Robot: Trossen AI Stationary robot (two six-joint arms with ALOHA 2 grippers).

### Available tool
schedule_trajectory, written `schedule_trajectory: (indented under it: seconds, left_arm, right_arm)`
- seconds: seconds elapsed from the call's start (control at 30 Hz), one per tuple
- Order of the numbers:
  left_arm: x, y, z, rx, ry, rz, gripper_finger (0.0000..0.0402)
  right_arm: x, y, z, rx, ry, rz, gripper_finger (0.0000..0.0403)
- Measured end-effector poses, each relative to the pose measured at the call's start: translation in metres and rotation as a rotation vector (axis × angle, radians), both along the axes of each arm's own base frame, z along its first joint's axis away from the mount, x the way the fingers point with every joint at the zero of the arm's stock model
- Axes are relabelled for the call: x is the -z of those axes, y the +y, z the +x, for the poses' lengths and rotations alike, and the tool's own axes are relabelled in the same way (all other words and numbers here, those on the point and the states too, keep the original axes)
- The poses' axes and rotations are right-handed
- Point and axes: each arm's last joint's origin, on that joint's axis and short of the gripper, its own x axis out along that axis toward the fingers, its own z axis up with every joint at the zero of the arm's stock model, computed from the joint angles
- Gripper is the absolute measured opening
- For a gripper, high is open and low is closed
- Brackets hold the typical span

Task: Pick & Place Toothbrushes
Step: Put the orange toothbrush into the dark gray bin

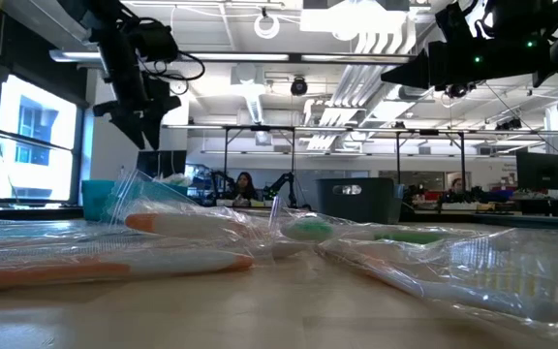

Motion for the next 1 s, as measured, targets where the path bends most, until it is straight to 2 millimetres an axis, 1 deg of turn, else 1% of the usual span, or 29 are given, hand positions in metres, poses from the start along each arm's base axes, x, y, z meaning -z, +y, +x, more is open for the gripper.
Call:
schedule_trajectory:
  seconds: [0.13,0.23,0.4,0.57,0.63,0.8,1.0]
  left_arm:
    - [-0.001,0.001,0.001,0.005,-0.017,0.016,0.0171]
    - [-0.001,0.000,0.003,0.027,-0.007,0.021,0.0155]
    - [-0.004,-0.011,0.011,0.107,0.004,0.044,0.0097]
    - [-0.016,-0.031,0.016,0.217,0.040,0.124,0.0024]
    - [-0.021,-0.041,0.014,0.251,0.050,0.145,0.0007]
    - [-0.032,-0.067,0.007,0.324,0.034,0.155,0.0011]
    - [-0.043,-0.096,0.004,0.429,-0.040,0.182,0.0002]
  right_arm:
    - [0.000,0.000,0.000,0.000,0.000,0.000,0.0023]
    - [0.000,0.000,0.000,0.000,0.000,0.000,0.0023]
    - [0.000,0.000,0.000,0.000,0.000,0.000,0.0023]
    - [0.000,0.000,0.000,0.000,0.000,0.000,0.0023]
    - [0.000,0.000,0.000,0.000,0.000,0.000,0.0023]
    - [0.000,0.000,0.000,0.000,0.000,0.000,0.0023]
    - [0.000,0.000,0.000,-0.002,0.000,0.000,0.0023]
